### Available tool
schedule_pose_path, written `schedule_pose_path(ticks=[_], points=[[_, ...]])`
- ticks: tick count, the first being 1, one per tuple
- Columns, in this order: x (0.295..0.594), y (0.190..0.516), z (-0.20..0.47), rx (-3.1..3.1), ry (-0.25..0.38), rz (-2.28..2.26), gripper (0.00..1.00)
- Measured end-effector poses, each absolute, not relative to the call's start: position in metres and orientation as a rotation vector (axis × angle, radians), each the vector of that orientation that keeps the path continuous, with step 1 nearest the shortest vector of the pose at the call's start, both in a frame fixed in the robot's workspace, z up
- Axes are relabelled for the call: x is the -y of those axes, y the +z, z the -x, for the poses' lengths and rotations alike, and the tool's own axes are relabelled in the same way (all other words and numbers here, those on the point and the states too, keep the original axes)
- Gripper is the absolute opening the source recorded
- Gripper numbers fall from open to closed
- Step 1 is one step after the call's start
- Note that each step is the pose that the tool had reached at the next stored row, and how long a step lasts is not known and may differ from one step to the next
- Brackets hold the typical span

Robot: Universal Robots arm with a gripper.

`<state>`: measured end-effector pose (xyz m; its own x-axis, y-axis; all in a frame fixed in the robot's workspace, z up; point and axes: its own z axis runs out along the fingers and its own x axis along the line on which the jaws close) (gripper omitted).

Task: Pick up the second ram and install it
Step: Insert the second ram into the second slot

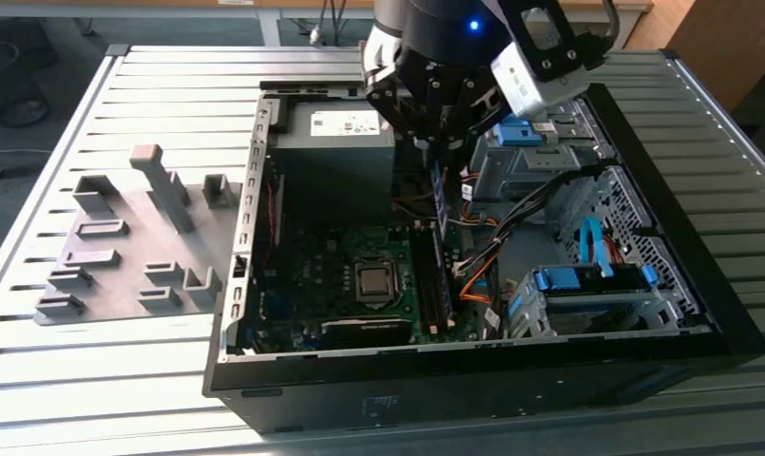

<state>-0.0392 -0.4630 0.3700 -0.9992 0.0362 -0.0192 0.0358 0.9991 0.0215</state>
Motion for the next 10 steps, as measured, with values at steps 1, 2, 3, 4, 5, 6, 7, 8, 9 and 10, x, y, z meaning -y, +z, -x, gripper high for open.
schedule_pose_path(ticks=[1,2,3,4,5,6,7,8,9,10], points=[[0.4630,0.3681,0.0389,-3.121,0.033,-0.056,0.14],[0.4630,0.3664,0.0387,-3.121,0.033,-0.056,0.14],[0.4630,0.3646,0.0386,-3.121,0.033,-0.057,0.14],[0.4630,0.3634,0.0385,-3.121,0.033,-0.056,0.14],[0.4630,0.3630,0.0385,-3.121,0.033,-0.056,0.14],[0.4630,0.3629,0.0385,-3.121,0.033,-0.056,0.14],[0.4630,0.3624,0.0384,-3.121,0.033,-0.056,0.14],[0.4630,0.3603,0.0385,-3.121,0.033,-0.056,0.14],[0.4630,0.3601,0.0384,-3.121,0.033,-0.056,0.14],[0.4630,0.3600,0.0385,-3.121,0.033,-0.056,0.14]])
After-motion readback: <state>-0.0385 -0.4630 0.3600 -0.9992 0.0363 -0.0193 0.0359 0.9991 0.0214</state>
